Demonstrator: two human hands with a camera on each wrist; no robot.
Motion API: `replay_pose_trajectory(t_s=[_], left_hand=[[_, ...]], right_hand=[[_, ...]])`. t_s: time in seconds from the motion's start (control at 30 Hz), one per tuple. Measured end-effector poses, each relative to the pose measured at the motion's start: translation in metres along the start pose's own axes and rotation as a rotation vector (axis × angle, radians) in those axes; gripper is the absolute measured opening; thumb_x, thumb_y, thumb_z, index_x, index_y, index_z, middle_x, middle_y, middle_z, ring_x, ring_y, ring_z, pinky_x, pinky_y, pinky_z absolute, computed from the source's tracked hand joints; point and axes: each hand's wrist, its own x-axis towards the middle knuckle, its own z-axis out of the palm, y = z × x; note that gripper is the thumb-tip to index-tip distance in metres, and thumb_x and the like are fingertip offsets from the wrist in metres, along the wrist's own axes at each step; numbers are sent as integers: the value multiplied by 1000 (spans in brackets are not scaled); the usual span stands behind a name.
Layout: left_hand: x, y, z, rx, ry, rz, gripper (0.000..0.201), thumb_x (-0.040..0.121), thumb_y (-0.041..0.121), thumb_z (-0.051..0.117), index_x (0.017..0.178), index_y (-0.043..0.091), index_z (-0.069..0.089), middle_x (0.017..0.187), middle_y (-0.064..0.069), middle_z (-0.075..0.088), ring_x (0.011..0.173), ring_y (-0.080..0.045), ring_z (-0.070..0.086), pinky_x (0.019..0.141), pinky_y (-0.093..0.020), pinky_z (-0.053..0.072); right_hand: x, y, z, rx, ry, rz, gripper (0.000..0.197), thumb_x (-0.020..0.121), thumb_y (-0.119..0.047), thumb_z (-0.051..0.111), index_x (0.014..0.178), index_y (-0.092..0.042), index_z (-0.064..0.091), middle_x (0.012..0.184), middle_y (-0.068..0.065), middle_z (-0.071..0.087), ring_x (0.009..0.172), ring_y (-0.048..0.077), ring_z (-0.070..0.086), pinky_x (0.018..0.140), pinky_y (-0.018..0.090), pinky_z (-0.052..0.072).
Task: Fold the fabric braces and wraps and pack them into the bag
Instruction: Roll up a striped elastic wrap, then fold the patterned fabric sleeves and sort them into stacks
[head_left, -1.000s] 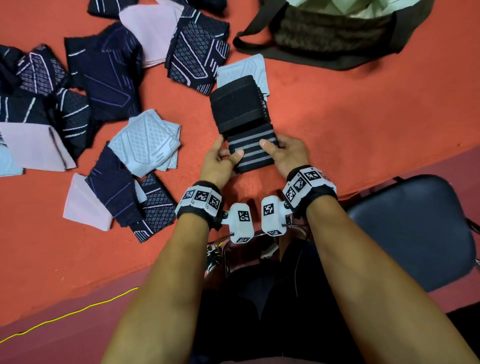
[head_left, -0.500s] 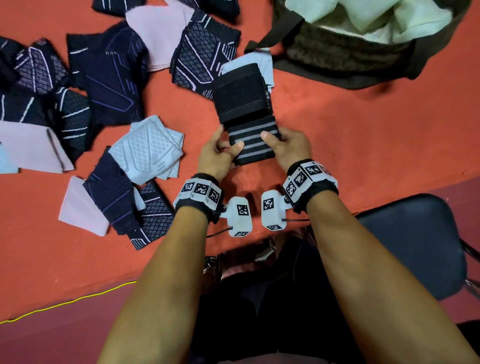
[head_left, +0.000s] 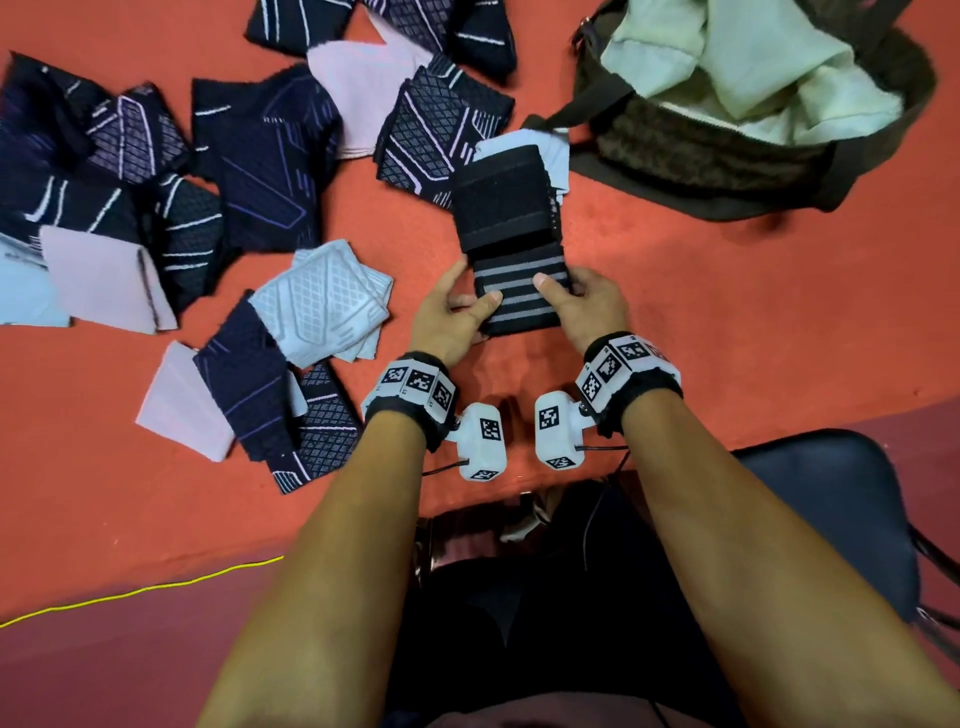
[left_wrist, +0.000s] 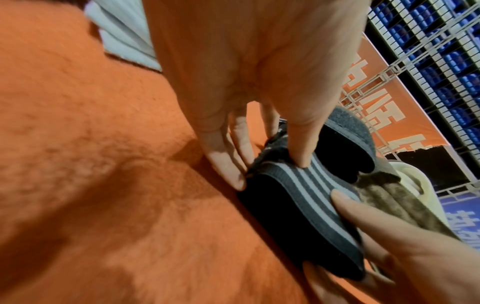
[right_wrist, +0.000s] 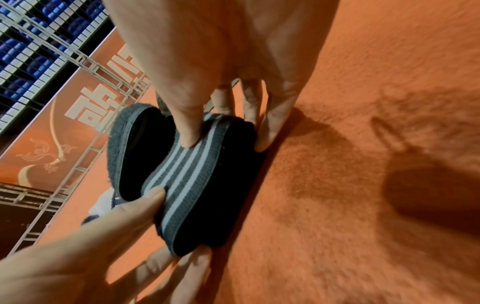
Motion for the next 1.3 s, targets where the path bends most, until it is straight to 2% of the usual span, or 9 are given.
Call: replay_pose_trajectory(t_s=[0.17,0.3,0.43,0.6,0.67,0.77,0.97,1.13,1.3], left_hand=[[-25,-10,-33,-5,89,-36,39,96,16,64,134,14,54,93,-2,63,89,-17,66,73,-30,59],[-42,-25,-74,33,109,-38,18,97,6,56,112,14,61,86,-3,63,79,-21,59,63,-26,51],[-48,-39,-127,127,121,-13,12,84,26,60,92,32,68,98,3,74,90,-23,70,85,-38,57],[-62,-55,-213,151,221,18,21,74,29,61,85,44,71,83,6,73,83,-20,71,85,-47,59],[-68,-53,-237,141,260,10,15,75,24,68,86,34,71,79,6,70,74,-18,66,84,-42,59],[-70,-62,-263,172,294,-8,16,77,20,77,86,28,67,77,4,63,72,-16,60,81,-38,55],[-79,-96,-271,236,449,-46,29,79,9,72,87,16,46,83,-3,54,75,-22,52,59,-23,37],[-85,-97,-240,220,500,-44,31,79,13,71,91,15,43,89,-5,58,73,-19,54,58,-23,37],[-83,-79,-204,79,671,1,44,74,6,74,94,13,35,95,-9,49,76,-23,48,72,-29,41]], right_hand=[[-20,0,-2,-85,54,127,73,68,-48,87,122,-11,55,113,1,63,99,18,60,89,31,49],[-53,19,18,-137,-124,289,44,70,-46,87,100,-19,68,97,-3,72,88,19,67,82,34,54],[-81,14,65,-285,-175,354,27,78,-47,79,84,-22,70,84,-2,72,75,20,63,81,38,56],[-118,-21,157,-365,-260,188,13,76,-32,72,69,-22,69,72,-6,67,77,21,61,73,34,51],[-135,-40,188,-359,-260,124,4,85,-18,71,83,-20,69,80,-2,65,84,20,61,85,33,50],[-148,-44,224,-344,-274,141,26,88,-9,68,113,-5,64,95,3,63,93,21,61,90,33,48],[-148,-31,242,-410,-272,120,46,87,-12,66,131,-14,52,120,7,65,107,24,61,92,29,44],[-142,-24,232,-335,-342,98,9,90,-10,64,97,-8,70,97,10,74,87,25,70,79,32,55],[-134,-13,178,-247,-235,86,15,88,-14,62,75,-7,66,75,5,69,68,16,59,69,30,49]])
